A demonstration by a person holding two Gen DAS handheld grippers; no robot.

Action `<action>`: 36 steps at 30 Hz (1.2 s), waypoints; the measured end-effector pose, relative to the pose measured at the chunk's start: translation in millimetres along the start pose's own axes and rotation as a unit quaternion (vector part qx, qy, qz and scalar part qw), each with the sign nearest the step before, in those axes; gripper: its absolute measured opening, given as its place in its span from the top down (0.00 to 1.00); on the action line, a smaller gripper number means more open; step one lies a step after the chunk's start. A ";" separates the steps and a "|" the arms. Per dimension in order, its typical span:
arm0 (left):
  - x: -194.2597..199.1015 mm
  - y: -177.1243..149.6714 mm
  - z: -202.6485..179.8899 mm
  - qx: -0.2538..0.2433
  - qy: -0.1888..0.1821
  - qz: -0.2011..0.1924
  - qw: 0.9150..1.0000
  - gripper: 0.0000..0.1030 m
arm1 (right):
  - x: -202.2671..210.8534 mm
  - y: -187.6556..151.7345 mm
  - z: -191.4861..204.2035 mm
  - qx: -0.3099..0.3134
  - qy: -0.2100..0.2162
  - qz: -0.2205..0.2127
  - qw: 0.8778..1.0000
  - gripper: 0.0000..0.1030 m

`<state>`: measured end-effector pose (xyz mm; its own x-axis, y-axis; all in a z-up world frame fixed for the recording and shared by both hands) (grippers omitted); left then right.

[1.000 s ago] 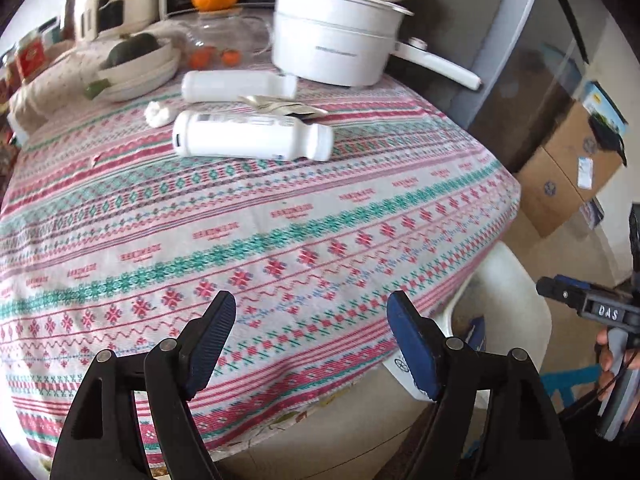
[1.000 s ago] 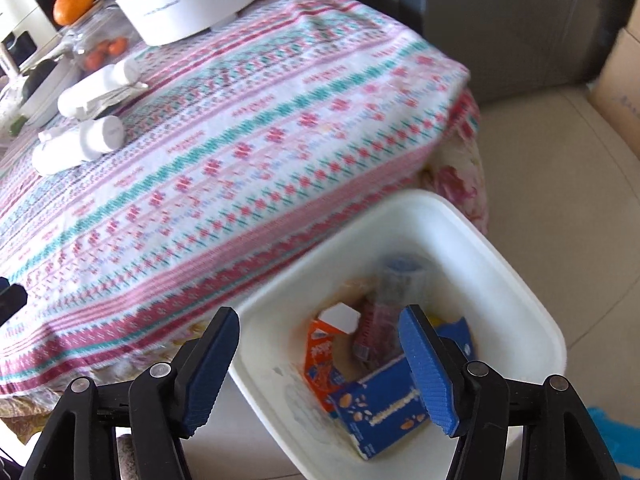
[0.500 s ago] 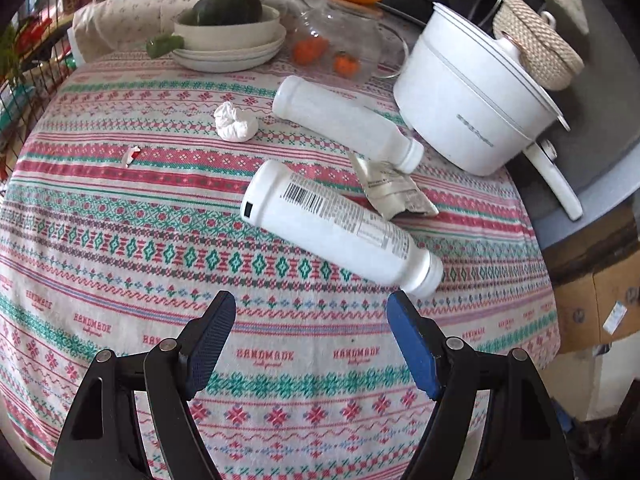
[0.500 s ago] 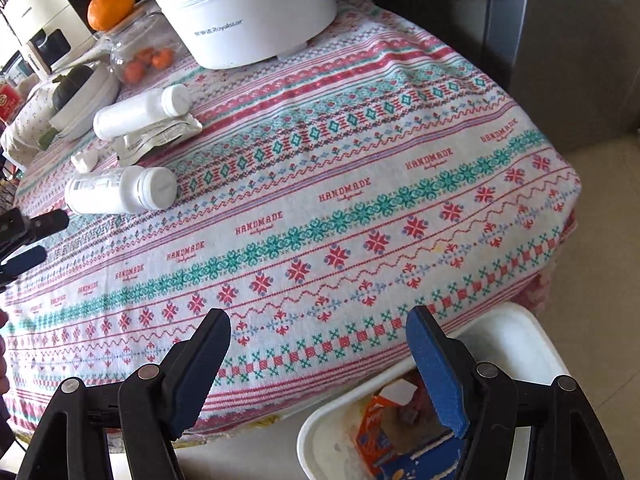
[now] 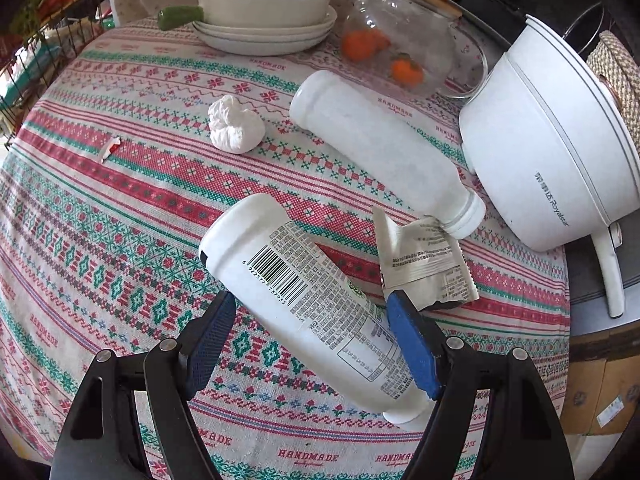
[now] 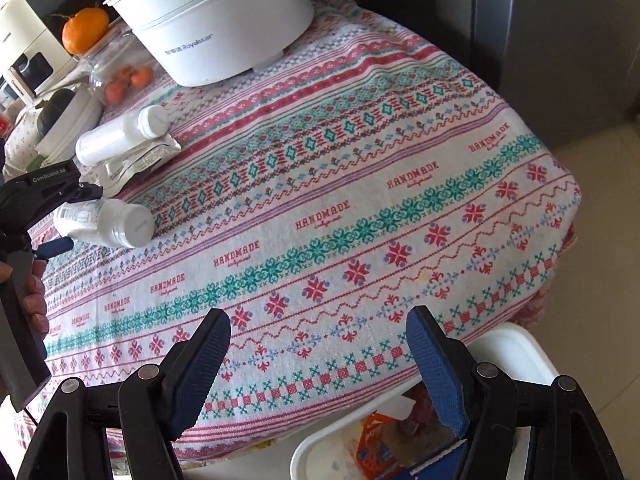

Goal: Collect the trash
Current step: 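Move back to the table and grasp the white plastic bottle with the left gripper, then grasp the silver foil packet with the right gripper while the left holds the bottle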

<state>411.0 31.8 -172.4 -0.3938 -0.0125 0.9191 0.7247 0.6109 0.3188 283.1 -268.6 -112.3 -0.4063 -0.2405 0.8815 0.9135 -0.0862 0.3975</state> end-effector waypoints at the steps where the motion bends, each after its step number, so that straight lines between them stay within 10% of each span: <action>1: -2.0 -2.8 0.7 -0.001 -0.001 0.002 1.000 0.23 | 0.1 -0.4 1.3 0.001 0.000 0.000 1.000 0.26; 12: 18.1 -26.0 28.8 -0.176 -0.020 0.035 0.984 0.46 | -8.6 -5.5 22.7 0.025 -0.007 0.012 1.000 0.26; 23: 68.1 -33.1 120.1 -0.205 -0.044 -0.011 0.978 0.47 | -21.3 -3.4 83.7 0.060 0.015 0.004 0.998 0.26; 36: 98.3 -29.7 145.0 -0.203 -0.101 -0.027 0.974 0.48 | -102.5 45.7 202.0 0.201 -0.062 -0.070 0.975 0.30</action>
<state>268.8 127.2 -125.0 -0.5115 0.1442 0.8471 0.8472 0.2491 0.4692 362.6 -52.5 -133.0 -0.5487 -0.1333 0.8253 0.7775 0.2816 0.5624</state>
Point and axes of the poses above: each gripper's, at about its wrist camera, not at the fingertips, and x roughly against the way its jaws point, z to its left, y to its top, the point moved 7 cm from there along -x, roughly the way its jaws point, and after that the axes turned 2 degrees about x, right-handed, at the moved point
